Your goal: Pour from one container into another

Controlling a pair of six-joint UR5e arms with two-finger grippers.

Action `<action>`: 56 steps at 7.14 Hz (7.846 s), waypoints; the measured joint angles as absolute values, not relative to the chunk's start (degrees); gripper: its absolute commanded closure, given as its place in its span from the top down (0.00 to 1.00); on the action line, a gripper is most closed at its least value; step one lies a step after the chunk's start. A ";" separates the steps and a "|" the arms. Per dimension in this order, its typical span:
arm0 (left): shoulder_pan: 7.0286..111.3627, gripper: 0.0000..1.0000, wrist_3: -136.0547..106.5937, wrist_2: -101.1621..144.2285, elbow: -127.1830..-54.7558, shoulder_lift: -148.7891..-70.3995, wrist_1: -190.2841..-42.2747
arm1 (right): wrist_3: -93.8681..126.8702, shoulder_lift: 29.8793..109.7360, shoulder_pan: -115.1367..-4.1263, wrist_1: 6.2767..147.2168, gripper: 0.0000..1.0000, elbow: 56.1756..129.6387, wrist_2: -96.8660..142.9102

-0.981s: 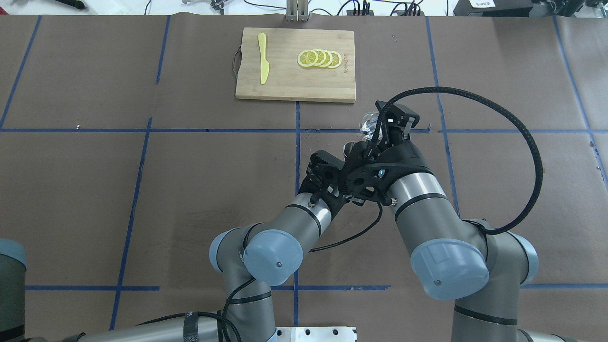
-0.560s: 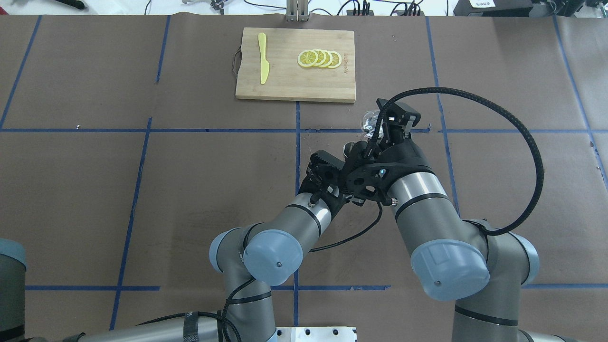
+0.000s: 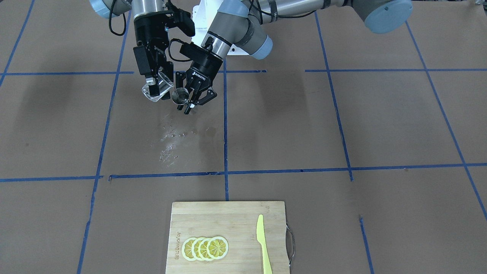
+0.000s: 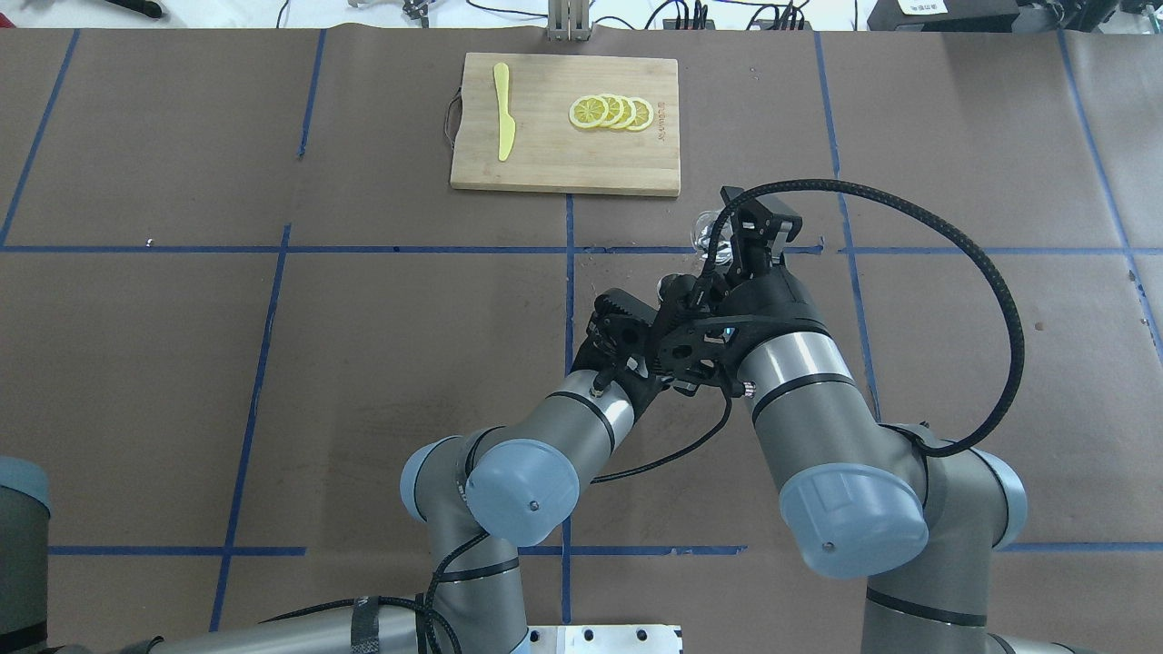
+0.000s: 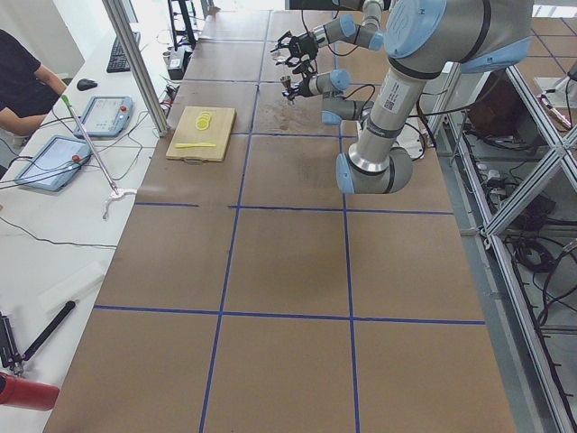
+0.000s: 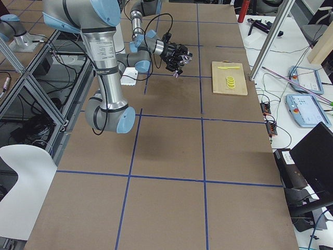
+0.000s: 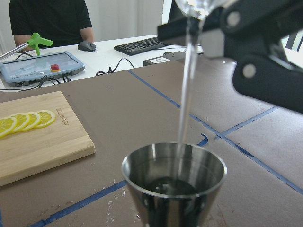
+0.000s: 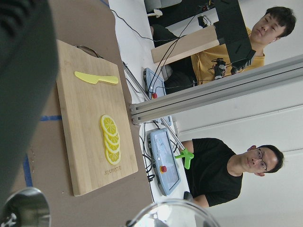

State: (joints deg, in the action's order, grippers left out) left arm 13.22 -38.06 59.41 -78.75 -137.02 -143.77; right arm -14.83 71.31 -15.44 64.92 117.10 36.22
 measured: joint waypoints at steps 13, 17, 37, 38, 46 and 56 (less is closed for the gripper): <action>14.05 0.00 -38.06 60.87 -79.74 -136.97 -143.87 | -13.82 69.40 -14.03 66.91 0.00 117.32 32.52; 14.96 0.00 -37.98 62.07 -80.18 -136.76 -143.88 | -6.86 69.93 -14.28 66.27 0.00 117.26 32.54; 22.48 0.00 -40.23 60.19 -91.75 -122.70 -149.81 | 65.52 83.05 -20.27 65.76 0.00 121.53 41.72; 22.98 0.00 -41.10 57.74 -92.94 -120.71 -149.78 | 70.34 85.66 -21.10 65.78 0.00 121.55 43.64; 23.94 0.00 -63.78 37.50 -97.50 -99.67 -149.52 | 79.30 97.38 -23.01 56.20 0.00 116.36 44.59; 13.14 0.00 -71.10 23.65 -91.98 -90.18 -149.33 | 78.75 97.65 -20.34 53.79 0.00 115.37 42.42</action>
